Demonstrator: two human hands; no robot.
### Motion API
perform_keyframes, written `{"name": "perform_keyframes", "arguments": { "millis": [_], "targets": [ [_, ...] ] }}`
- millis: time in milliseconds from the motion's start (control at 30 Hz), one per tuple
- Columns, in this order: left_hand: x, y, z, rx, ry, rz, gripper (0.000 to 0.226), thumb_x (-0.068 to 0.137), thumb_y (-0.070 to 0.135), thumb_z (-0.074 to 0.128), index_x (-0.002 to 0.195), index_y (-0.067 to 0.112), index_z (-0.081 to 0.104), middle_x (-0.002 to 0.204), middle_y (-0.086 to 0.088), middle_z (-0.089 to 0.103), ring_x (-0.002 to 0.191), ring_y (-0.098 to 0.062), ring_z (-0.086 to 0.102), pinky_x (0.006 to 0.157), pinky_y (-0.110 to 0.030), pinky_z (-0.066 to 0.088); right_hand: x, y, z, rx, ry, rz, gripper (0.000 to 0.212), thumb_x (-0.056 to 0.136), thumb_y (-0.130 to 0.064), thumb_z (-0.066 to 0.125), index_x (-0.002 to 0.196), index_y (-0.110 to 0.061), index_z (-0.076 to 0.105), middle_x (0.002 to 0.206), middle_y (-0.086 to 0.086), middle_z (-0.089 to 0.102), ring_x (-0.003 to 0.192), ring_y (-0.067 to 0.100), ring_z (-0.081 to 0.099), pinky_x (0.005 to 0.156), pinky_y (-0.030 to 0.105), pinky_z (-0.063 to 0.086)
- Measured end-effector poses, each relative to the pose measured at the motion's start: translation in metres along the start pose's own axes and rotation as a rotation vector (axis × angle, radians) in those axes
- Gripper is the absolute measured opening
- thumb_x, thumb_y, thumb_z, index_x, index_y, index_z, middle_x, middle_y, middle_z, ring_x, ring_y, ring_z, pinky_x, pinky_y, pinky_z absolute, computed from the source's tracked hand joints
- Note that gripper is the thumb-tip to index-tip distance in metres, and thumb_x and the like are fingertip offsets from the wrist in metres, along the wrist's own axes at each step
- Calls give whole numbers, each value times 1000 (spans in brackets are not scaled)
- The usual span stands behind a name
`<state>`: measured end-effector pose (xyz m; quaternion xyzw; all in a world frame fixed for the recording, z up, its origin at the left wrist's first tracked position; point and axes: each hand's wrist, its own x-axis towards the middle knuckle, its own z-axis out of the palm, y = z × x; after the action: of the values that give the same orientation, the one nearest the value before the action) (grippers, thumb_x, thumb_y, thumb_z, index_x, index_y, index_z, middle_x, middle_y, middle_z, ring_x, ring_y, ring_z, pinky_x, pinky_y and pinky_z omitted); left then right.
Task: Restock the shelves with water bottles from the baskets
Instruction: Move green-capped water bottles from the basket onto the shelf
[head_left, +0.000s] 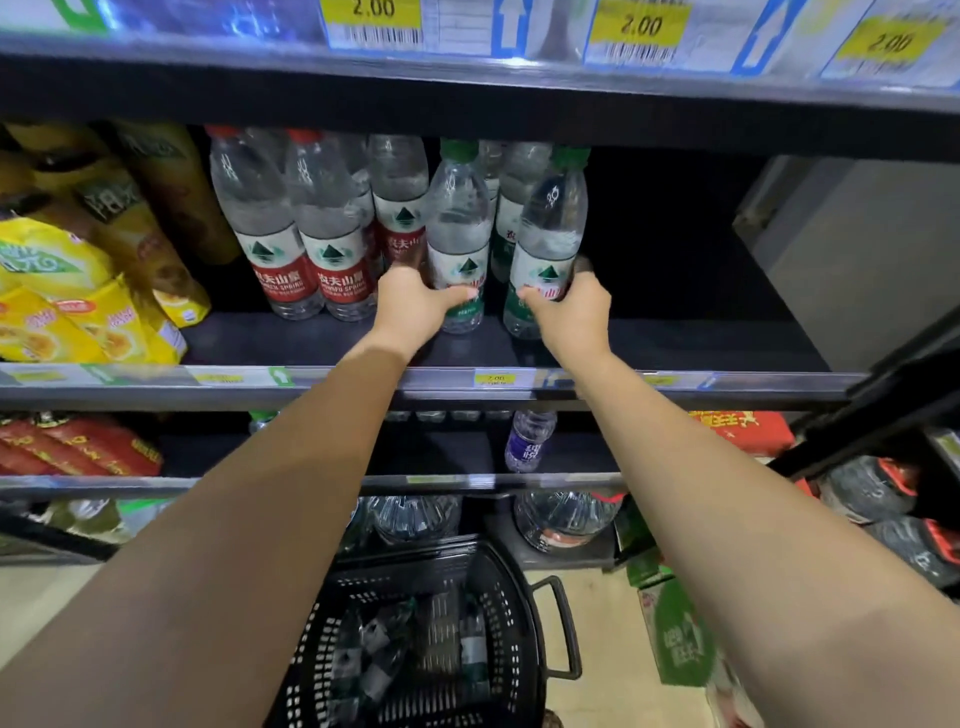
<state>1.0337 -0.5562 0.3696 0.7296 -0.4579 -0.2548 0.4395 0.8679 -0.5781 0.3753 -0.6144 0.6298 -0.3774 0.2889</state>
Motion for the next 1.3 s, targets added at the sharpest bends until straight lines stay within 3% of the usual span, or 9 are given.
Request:
{"name": "perform_keyframes", "arguments": {
  "millis": [100, 233, 367, 633, 733, 833, 900, 1067, 1300],
  "targets": [
    [11, 7, 7, -20, -39, -19, 49, 81, 14, 76, 123, -4, 58, 126, -13, 62, 111, -15, 56, 80, -10, 37, 14, 0, 4, -6, 6, -5, 41, 85, -24, 73, 105, 9, 59, 105, 22, 66, 96, 34, 63, 82, 46, 52],
    [22, 15, 10, -101, -33, 53, 65, 74, 6, 80, 132, -1, 51, 135, -11, 56, 125, -22, 53, 102, -24, 40, 32, 3, 14, 16, 9, -56, 50, 82, -24, 75, 122, -3, 52, 119, 15, 62, 107, 30, 60, 88, 42, 50],
    [27, 9, 8, -144, -68, 75, 66, 73, -1, 79, 132, -2, 50, 133, -11, 57, 119, -18, 55, 97, -20, 43, 49, 7, 24, -76, 45, -89, 55, 82, -30, 74, 123, -2, 51, 121, 16, 61, 111, 33, 58, 90, 44, 48],
    [37, -2, 0, -143, -172, 64, 67, 68, 13, 85, 128, 10, 55, 126, -5, 64, 115, -20, 61, 98, -46, 50, 53, 14, 29, -88, 50, -132, 59, 78, -27, 78, 125, -3, 51, 121, 15, 62, 111, 31, 59, 90, 38, 48],
    [40, -5, 2, -79, -195, 102, 65, 68, 29, 83, 126, 17, 57, 123, -1, 66, 112, -20, 62, 95, -46, 52, 48, 30, 30, -60, 6, -121, 58, 72, -12, 78, 124, -4, 52, 116, 13, 65, 105, 28, 63, 88, 36, 52],
    [44, -5, 5, 28, -208, 143, 73, 59, 50, 78, 122, 19, 58, 121, -3, 67, 109, -23, 64, 91, -45, 54, 48, 40, 32, -68, -36, -73, 53, 72, -12, 79, 118, -1, 55, 111, 16, 67, 101, 30, 65, 84, 40, 54],
    [44, 1, 6, 84, -203, 133, 69, 67, 42, 81, 125, 15, 55, 122, -5, 65, 109, -23, 62, 91, -43, 54, 50, 39, 32, -57, -36, -72, 56, 69, -18, 83, 114, -1, 56, 110, 15, 68, 100, 29, 66, 83, 39, 54],
    [53, -1, 7, 175, -205, 211, 65, 79, 30, 78, 134, 11, 49, 130, -2, 60, 113, -14, 56, 88, -18, 38, 59, 36, 34, -60, -44, -51, 57, 70, -21, 84, 114, -1, 54, 115, 15, 65, 104, 28, 64, 86, 39, 53],
    [55, -1, 3, 163, -298, 191, 63, 79, 30, 78, 133, 11, 50, 132, -3, 60, 119, -17, 56, 103, -37, 45, 64, 33, 28, -110, -130, -37, 63, 72, -21, 83, 123, -3, 51, 126, 13, 61, 115, 25, 60, 93, 32, 50]
  ]
}}
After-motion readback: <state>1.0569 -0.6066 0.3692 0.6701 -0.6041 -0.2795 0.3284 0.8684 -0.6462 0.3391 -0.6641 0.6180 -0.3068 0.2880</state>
